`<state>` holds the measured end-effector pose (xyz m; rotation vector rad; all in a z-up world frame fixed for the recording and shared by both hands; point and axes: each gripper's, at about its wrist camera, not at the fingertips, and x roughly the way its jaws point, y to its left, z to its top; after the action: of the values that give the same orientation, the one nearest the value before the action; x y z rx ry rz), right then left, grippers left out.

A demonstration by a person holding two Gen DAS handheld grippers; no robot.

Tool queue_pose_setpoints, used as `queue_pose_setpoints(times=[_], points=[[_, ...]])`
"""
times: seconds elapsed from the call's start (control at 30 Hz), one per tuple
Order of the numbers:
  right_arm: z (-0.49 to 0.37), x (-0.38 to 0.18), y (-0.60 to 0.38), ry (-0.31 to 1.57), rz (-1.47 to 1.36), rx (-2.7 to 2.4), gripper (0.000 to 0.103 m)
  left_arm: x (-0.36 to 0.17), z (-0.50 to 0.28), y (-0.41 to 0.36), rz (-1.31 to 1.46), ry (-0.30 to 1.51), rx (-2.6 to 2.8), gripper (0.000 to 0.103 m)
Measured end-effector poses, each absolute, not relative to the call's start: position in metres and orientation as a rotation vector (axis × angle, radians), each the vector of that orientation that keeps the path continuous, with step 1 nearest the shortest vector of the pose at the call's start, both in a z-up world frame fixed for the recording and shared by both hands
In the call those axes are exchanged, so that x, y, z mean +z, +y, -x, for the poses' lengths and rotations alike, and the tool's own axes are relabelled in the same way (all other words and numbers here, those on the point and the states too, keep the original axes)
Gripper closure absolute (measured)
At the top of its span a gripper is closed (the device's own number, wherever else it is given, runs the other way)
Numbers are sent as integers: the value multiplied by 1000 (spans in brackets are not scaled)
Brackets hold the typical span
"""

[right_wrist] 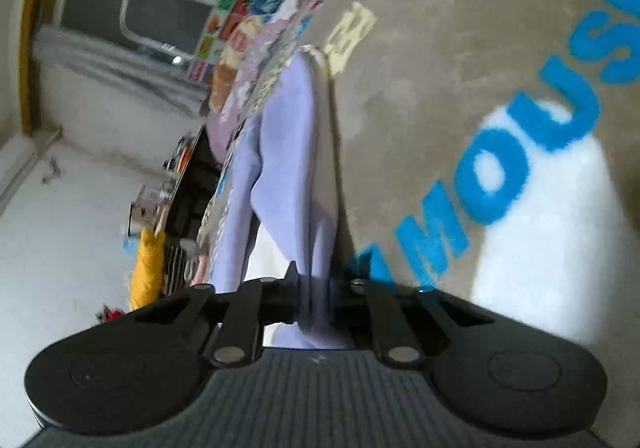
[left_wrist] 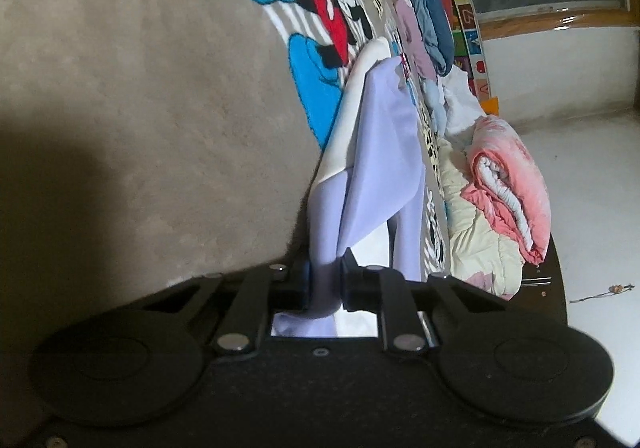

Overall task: Fold clothes
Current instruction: 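Lift the folded sweatshirt with the left tool while the right tool grasps it too, then lay the lavender sweatshirt down on the bed and open both tools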

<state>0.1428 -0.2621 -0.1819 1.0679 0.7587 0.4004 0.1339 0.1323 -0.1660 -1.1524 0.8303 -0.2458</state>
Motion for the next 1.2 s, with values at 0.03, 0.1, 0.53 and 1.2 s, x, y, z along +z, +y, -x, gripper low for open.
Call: queue_pose_setpoints(times=[0.03,0.1,0.53,1.2], points=[[-144,-181,-260,760,-1055,400,95,-166,-132,133,1161,820,-246,94],[-144,-179,-257,754,-1036,400,95,-167,-127,133,1178,799,-247,96],[-103,-165,-274,798,-925,420,93,-172,-81,133,1255,824,-243,96],[-24,-100,-254,462,157,452,49,-64,-41,80,-79,564,-407,30]])
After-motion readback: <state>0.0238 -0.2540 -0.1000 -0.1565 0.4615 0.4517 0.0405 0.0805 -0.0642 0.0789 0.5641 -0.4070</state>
